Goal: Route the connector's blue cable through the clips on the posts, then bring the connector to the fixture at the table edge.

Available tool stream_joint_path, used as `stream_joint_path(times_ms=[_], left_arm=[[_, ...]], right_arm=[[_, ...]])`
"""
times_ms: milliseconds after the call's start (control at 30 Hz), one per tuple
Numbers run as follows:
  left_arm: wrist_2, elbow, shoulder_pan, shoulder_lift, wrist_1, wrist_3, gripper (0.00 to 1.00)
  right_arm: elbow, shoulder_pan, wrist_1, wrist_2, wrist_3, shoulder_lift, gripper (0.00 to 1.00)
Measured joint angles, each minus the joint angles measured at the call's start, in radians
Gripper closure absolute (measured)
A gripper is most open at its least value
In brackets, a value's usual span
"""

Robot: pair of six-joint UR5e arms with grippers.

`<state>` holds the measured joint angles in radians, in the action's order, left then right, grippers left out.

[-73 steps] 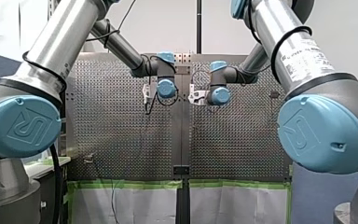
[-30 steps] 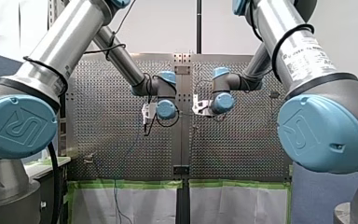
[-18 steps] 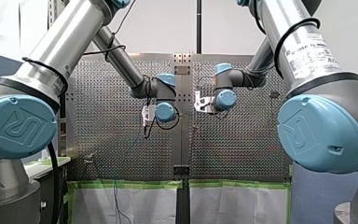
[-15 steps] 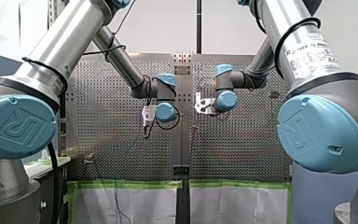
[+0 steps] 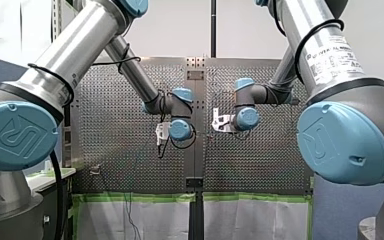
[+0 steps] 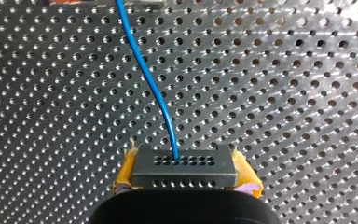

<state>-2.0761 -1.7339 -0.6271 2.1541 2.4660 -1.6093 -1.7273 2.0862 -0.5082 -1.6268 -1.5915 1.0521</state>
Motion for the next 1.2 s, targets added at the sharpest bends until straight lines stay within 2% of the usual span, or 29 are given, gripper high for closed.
stream_joint_path(times_ms=[233, 400, 800, 1000, 1200], left_arm=[[0.005, 0.0, -0.01, 0.01, -0.004, 0.001, 1.0], [0.007, 0.0, -0.019, 0.043, -0.015, -0.006, 1.0], [0.008, 0.001, -0.024, 0.066, -0.032, -0.011, 1.0], [0.008, 0.009, -0.029, 0.098, -0.04, -0.014, 1.0], [0.007, 0.021, -0.03, 0.111, -0.053, -0.019, 1.0]], right_arm=[[-0.024, -0.012, -0.023, -0.001, -0.002, -0.003, 1.0], [-0.031, -0.018, -0.026, -0.002, 0.002, -0.009, 1.0], [-0.032, -0.047, -0.065, 0.002, 0.008, -0.078, 1.0], [-0.032, -0.066, -0.106, 0.031, 0.011, -0.089, 1.0], [-0.032, -0.089, -0.15, 0.076, 0.011, -0.091, 1.0]])
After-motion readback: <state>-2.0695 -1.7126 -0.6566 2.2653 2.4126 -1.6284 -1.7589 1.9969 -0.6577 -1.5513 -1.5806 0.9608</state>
